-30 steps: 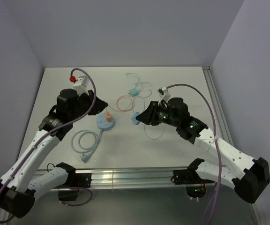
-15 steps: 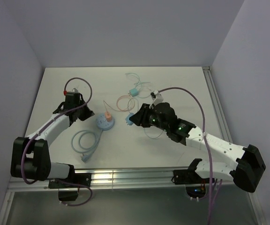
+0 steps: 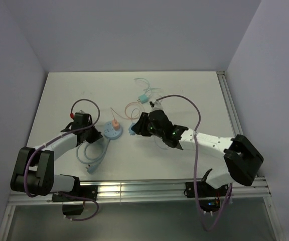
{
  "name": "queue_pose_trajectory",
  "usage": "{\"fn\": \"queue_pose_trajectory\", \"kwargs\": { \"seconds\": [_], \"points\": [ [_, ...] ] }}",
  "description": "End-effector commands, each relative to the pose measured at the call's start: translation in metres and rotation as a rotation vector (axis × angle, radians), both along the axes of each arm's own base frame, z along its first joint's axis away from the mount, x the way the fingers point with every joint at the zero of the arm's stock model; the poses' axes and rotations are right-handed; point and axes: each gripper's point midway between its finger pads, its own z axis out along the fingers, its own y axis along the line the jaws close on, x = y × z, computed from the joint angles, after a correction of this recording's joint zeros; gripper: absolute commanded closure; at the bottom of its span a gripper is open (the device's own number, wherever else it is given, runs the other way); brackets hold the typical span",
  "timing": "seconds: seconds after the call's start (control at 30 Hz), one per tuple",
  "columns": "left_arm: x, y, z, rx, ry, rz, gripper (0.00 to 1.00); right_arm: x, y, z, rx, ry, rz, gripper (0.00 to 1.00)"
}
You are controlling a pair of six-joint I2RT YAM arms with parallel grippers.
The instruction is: Insert the plug
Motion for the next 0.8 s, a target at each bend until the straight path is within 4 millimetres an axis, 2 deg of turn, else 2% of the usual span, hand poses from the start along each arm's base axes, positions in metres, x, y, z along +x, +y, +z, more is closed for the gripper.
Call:
{"fn": "queue_pose_trajectory", "kwargs": {
  "seconds": [0.0, 0.03, 0.07, 0.13, 0.17, 0.23, 0.27, 0.37, 0.47, 0.77],
  "points": [
    [0.007, -0.011, 0.014, -0.040, -0.080, -0.014, 1.00, 0.023, 0.025, 0.023, 0.061, -0.047, -0.021, 1.00],
    [0.004, -0.015, 0.013, -0.039, -0.079, -0.028, 1.00, 0.025, 0.028, 0.018, 0.052, -0.038, -0.023, 1.00],
    [0.000, -0.016, 0.011, -0.042, -0.076, -0.030, 1.00, 0.028, 0.033, 0.005, 0.029, -0.015, -0.018, 1.00],
    [-0.005, -0.020, 0.009, -0.045, -0.072, -0.040, 1.00, 0.034, 0.043, 0.005, 0.035, -0.011, -0.011, 1.00],
    [-0.008, -0.022, 0.007, -0.047, -0.065, -0.045, 1.00, 0.036, 0.046, -0.008, 0.014, 0.009, -0.011, 1.00],
    [-0.013, -0.023, 0.003, -0.050, -0.056, -0.052, 1.00, 0.041, 0.054, -0.010, 0.014, 0.020, -0.012, 1.00],
    [-0.017, -0.024, 0.001, -0.058, -0.055, -0.056, 1.00, 0.042, 0.056, -0.022, -0.005, 0.039, -0.012, 1.00],
    [-0.024, -0.029, -0.004, -0.075, -0.057, -0.073, 1.00, 0.047, 0.062, -0.035, -0.024, 0.066, -0.019, 1.00],
    [-0.030, -0.034, -0.009, -0.085, -0.042, -0.091, 1.00, 0.048, 0.065, -0.046, -0.037, 0.086, -0.016, 1.00],
    [-0.043, -0.049, -0.009, -0.101, -0.048, -0.146, 1.00, 0.049, 0.082, -0.061, -0.045, 0.119, 0.010, 1.00]
  ]
}}
